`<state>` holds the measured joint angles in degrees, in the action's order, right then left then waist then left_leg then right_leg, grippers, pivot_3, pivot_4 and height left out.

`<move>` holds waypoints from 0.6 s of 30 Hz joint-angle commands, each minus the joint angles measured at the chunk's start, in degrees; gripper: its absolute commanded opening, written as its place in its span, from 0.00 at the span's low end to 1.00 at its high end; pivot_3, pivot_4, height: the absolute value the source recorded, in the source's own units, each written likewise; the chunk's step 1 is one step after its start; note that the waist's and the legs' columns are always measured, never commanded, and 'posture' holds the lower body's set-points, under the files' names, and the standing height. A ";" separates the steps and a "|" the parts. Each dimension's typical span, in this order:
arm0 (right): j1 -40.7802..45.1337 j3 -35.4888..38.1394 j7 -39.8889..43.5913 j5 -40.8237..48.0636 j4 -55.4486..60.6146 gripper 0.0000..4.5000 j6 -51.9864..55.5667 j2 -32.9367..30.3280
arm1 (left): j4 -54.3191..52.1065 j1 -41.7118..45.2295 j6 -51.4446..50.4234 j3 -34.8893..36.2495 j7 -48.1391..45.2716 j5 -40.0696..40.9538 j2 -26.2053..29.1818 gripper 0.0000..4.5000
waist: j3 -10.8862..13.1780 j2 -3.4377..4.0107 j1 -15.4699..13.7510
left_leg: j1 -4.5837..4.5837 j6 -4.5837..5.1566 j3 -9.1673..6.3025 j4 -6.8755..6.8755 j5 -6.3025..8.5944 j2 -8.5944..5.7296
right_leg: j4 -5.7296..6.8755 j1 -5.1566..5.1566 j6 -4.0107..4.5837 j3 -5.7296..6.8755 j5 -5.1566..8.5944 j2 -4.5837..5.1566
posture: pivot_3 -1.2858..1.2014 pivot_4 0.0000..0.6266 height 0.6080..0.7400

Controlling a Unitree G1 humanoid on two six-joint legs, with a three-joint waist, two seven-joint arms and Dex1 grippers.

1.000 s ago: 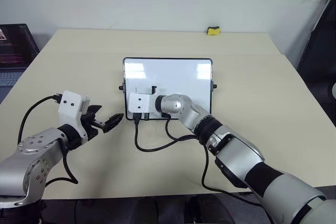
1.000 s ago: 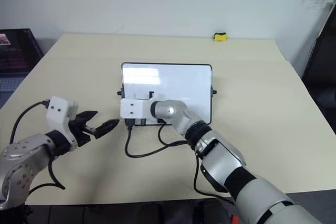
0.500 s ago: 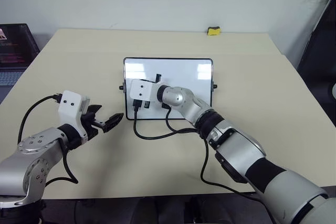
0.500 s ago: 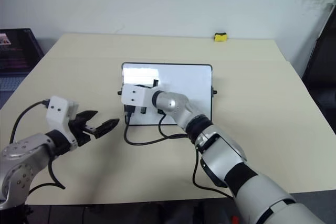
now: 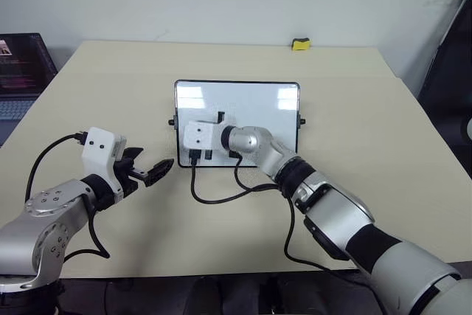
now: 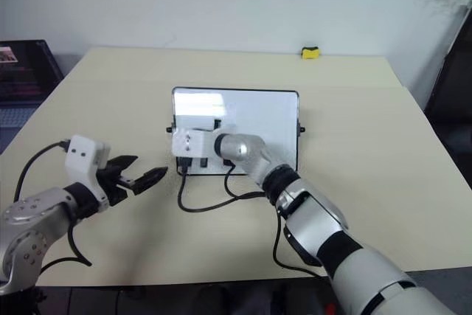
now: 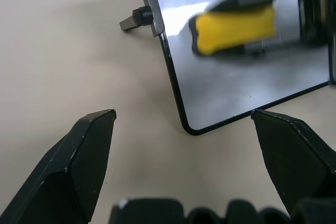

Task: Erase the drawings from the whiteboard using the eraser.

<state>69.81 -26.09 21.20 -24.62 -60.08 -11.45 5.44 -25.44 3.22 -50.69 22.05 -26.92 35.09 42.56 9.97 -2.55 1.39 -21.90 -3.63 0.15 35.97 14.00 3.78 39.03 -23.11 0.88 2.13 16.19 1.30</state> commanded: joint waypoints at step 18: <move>-2.84 -1.47 2.95 -0.74 2.85 0.22 1.53 -2.57 | -2.04 1.07 0.36 0.80 -0.21 0.32 0.46 1.00 | -0.04 -0.02 0.05 | 0.11 0.09 -0.02 0.01 -0.06 0.01 | 0.05 0.07 0.03 0.00 -0.02 -0.01 | 0.52 0.24 1.00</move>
<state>64.61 -30.45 28.50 -24.86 -55.88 -11.92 4.61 -25.44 3.54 -50.70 22.02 -26.96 35.10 42.56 9.93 -2.57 1.44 -21.80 -3.54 0.13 35.98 13.93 3.78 39.09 -23.05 0.92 2.14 16.16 1.29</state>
